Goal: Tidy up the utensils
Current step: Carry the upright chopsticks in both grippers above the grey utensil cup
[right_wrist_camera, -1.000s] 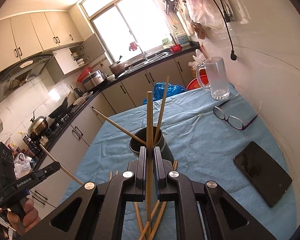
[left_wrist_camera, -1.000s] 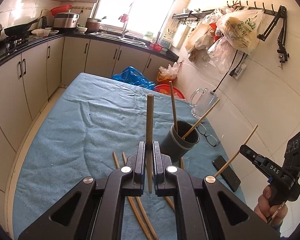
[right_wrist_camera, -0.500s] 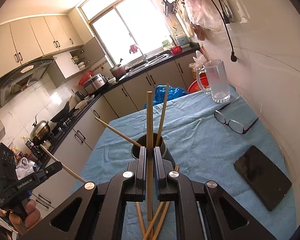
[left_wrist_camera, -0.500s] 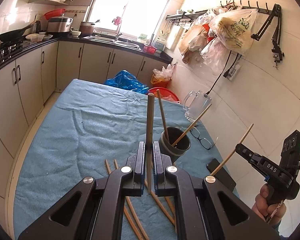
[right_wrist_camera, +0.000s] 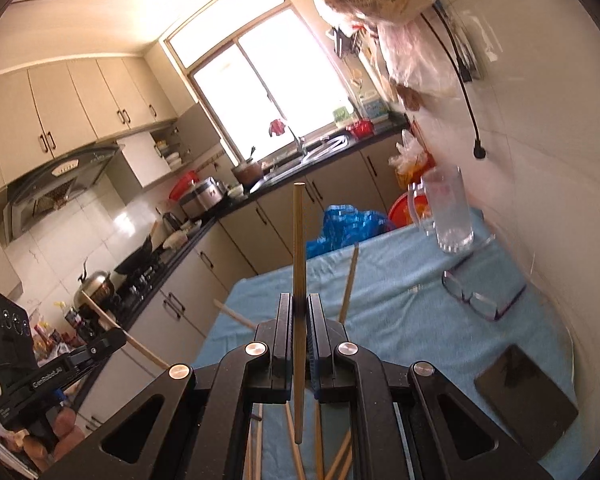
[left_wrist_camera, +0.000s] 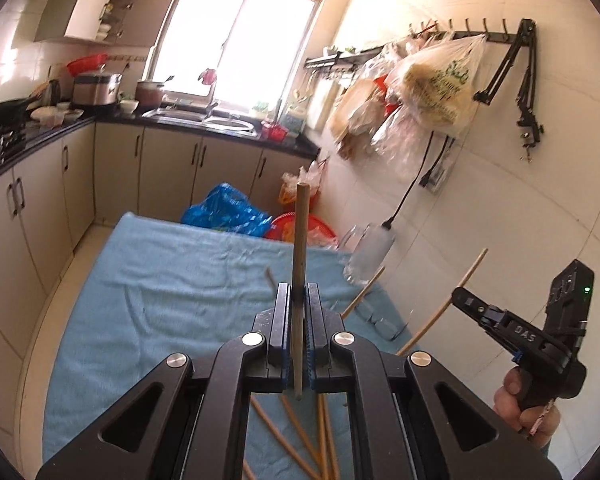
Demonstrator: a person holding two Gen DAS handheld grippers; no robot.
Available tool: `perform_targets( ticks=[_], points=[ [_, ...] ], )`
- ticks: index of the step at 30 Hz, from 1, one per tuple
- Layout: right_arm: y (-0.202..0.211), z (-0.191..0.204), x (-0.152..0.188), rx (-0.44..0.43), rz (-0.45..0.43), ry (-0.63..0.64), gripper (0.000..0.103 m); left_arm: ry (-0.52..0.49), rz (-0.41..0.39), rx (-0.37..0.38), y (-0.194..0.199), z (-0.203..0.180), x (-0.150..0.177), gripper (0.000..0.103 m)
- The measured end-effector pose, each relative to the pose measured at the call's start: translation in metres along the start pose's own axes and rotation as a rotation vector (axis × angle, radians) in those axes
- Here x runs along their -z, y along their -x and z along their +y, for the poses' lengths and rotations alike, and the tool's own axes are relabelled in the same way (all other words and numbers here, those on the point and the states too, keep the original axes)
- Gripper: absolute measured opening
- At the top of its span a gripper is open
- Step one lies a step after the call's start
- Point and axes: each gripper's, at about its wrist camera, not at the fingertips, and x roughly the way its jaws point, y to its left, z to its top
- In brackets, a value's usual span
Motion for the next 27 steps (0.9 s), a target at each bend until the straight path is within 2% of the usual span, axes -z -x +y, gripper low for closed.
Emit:
perform_targets(
  ticks=[7, 13, 18, 27],
  points=[
    [-0.013, 0.004, -0.035, 0.006, -0.055, -0.019, 0.007, -0.011, -0.033, 0.021, -0.016, -0.019, -0.038, 0.006],
    [-0.036, -0.001, -0.046, 0.027, -0.056, -0.041, 0.007, 0.001, -0.025, 0.042, -0.047, -0.028, -0.051, 0.006],
    [-0.054, -0.009, -0.043, 0.046, -0.029, -0.053, 0.007, 0.025, 0.009, 0.041, -0.076, -0.022, -0.046, 0.006],
    [-0.085, -0.028, -0.023, 0.069, 0.051, -0.081, 0.007, 0.072, 0.114, 0.011, -0.122, 0.003, -0.017, 0.006]
  ],
)
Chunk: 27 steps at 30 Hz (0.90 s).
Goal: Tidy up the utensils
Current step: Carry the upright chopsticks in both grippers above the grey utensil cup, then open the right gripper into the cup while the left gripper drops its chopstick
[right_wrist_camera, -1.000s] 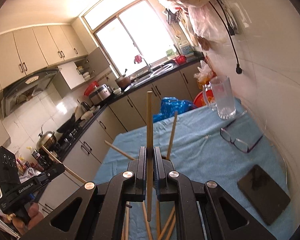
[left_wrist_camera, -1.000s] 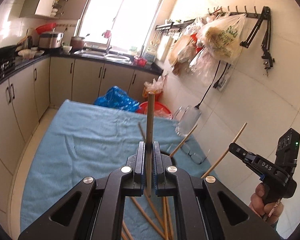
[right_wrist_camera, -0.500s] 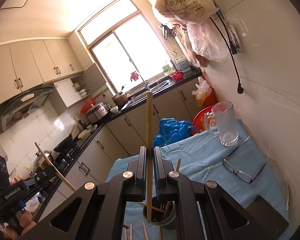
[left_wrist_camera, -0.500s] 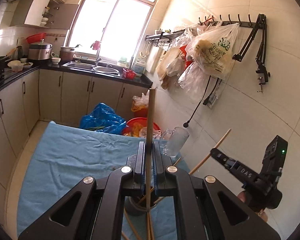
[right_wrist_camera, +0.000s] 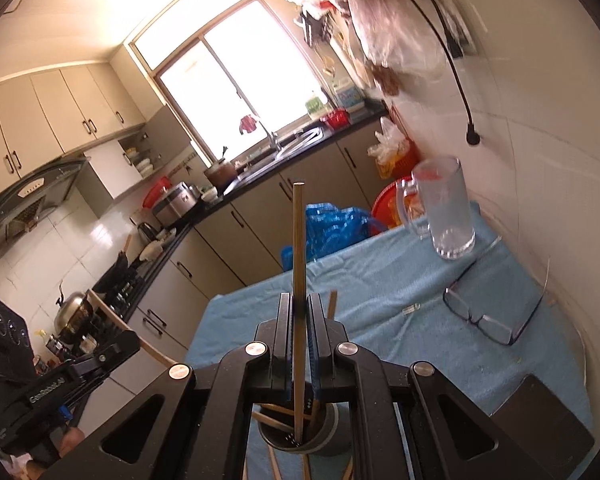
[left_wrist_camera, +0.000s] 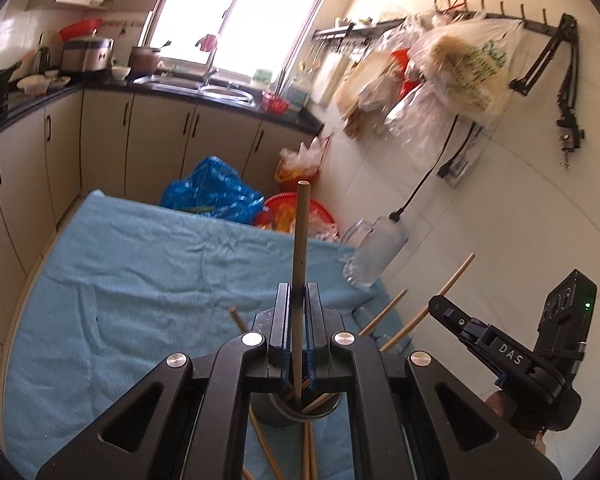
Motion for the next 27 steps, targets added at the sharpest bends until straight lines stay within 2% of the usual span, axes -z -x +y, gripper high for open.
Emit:
perform_targets(
  ticks=[12, 17, 22, 23, 24, 26, 27],
  points=[
    [-0.031, -0.011, 0.035, 0.022, 0.112, 0.005, 0.007, 0.001, 0.076, -0.024, -0.027, 0.015, 0.029, 0.006],
    [-0.037, -0.012, 0.038, 0.019, 0.141, 0.013, 0.009, -0.016, 0.064, -0.031, -0.025, 0.013, 0.031, 0.006],
    [-0.028, -0.01, 0.035, 0.016, 0.127, 0.015, 0.009, -0.027, 0.044, -0.023, -0.011, 0.009, 0.031, 0.009],
    [-0.022, -0.01, 0.034, 0.015, 0.118, 0.014, 0.01, -0.03, 0.037, -0.025, -0.008, 0.009, 0.031, 0.017],
    [-0.017, -0.01, 0.034, 0.015, 0.11, 0.016, 0.012, -0.033, 0.023, -0.033, -0.001, 0.008, 0.033, 0.029],
    [-0.007, -0.008, 0.036, 0.025, 0.094, 0.029, 0.021, -0.037, -0.008, -0.053, 0.011, 0.009, 0.038, 0.042],
    [-0.001, -0.008, 0.039, 0.032, 0.086, 0.039, 0.024, -0.042, -0.02, -0.065, 0.017, 0.01, 0.041, 0.043]
  ],
)
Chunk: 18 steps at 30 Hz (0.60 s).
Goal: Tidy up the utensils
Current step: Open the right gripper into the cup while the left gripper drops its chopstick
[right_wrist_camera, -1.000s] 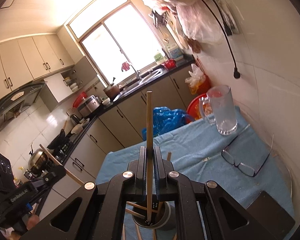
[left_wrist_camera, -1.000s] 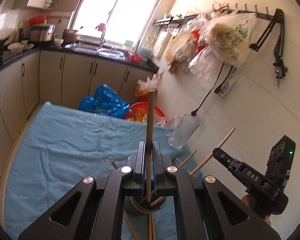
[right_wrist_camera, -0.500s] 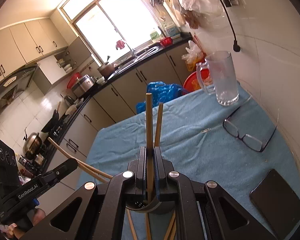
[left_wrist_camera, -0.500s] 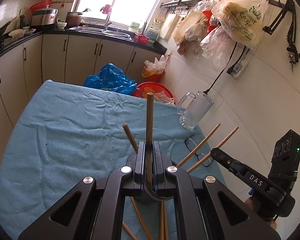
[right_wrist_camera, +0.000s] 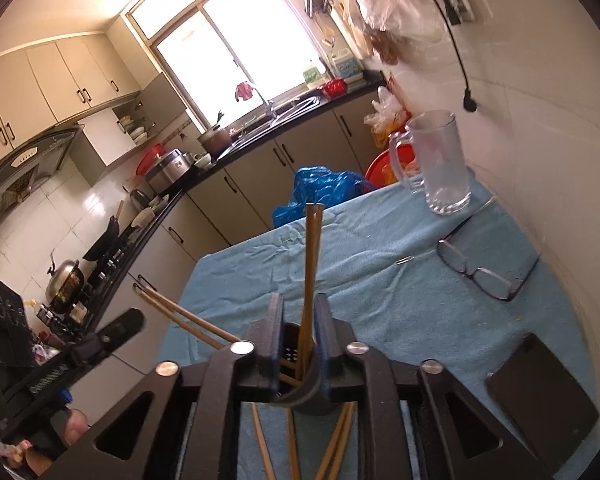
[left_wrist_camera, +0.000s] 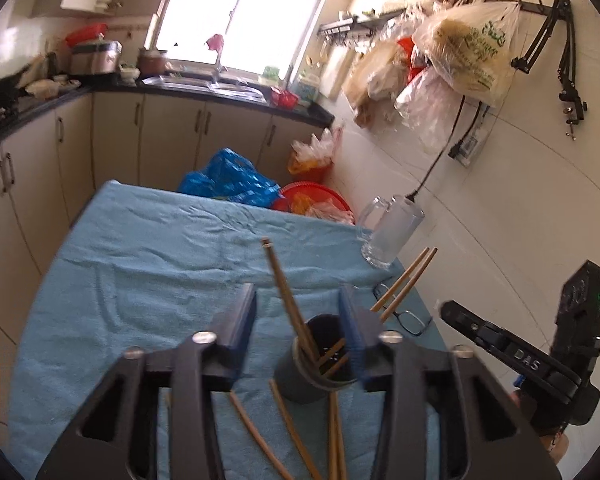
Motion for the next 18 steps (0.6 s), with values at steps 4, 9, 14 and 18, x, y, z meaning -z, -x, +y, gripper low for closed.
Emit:
perform_targets(
  ticks=[4, 9, 14, 18],
  points=[
    [0.016, 0.0, 0.023, 0.039, 0.0, 0.051, 0.029, 0.003, -0.015, -0.048, 0.018, 0.011, 0.021, 0.046],
    [0.022, 0.001, 0.071, 0.11, 0.029, 0.122, 0.031, -0.014, 0.005, -0.175, 0.024, 0.029, 0.076, 0.054],
    [0.018, 0.0, 0.118, 0.202, 0.052, 0.186, 0.038, -0.03, 0.044, -0.3, 0.021, 0.048, 0.131, 0.054],
    [0.005, -0.005, 0.139, 0.242, 0.11, 0.198, 0.038, -0.019, 0.09, -0.341, 0.015, 0.064, 0.158, 0.054]
  ],
)
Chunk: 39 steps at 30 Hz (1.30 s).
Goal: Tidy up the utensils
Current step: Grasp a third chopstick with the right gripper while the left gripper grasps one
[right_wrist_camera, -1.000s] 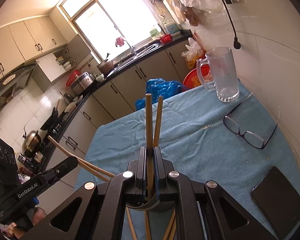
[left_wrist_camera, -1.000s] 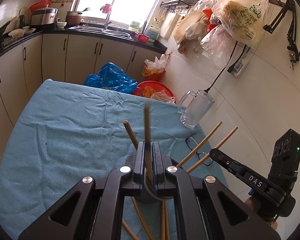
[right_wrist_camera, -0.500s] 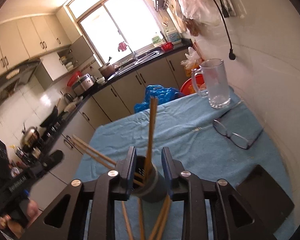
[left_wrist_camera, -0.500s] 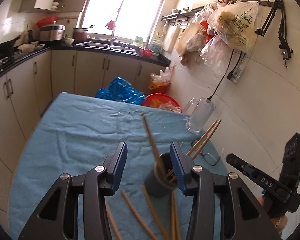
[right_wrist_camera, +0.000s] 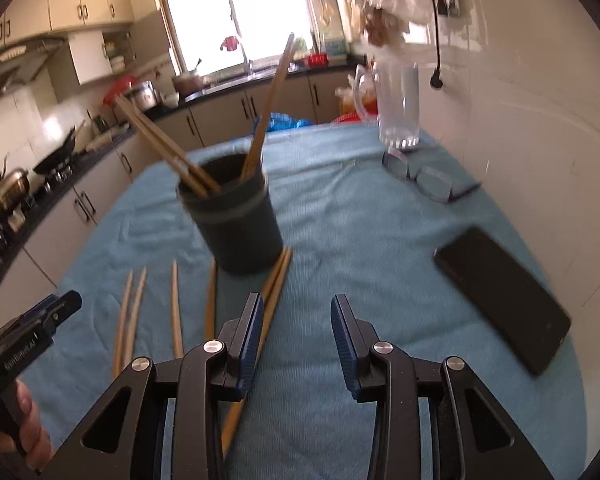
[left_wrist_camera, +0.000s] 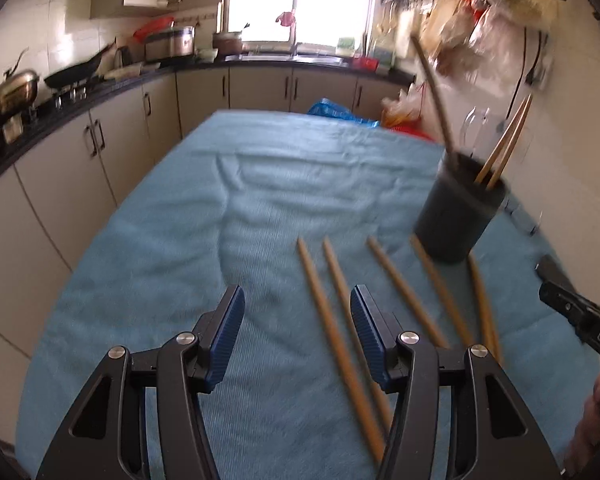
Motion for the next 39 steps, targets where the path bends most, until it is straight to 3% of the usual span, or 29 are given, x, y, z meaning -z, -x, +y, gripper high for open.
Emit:
perform_targets(
  ticks=[6, 27, 33, 39],
  points=[
    [-0.016, 0.015, 0.013, 0.012, 0.061, 0.045, 0.038, 0.016, 0.043, -0.012, -0.014, 0.007, 0.015, 0.054],
    [-0.047, 0.037, 0.031, 0.048, 0.196, 0.14, 0.038, 0.016, 0.064, 0.014, -0.016, 0.007, 0.018, 0.056],
    [-0.042, 0.016, 0.029, 0.095, 0.198, 0.137, 0.038, 0.018, 0.087, 0.026, -0.016, 0.007, 0.017, 0.056],
    [-0.03, -0.024, 0.016, 0.171, 0.169, 0.049, 0.038, 0.04, 0.151, 0.072, -0.027, 0.004, 0.012, 0.056]
  ],
)
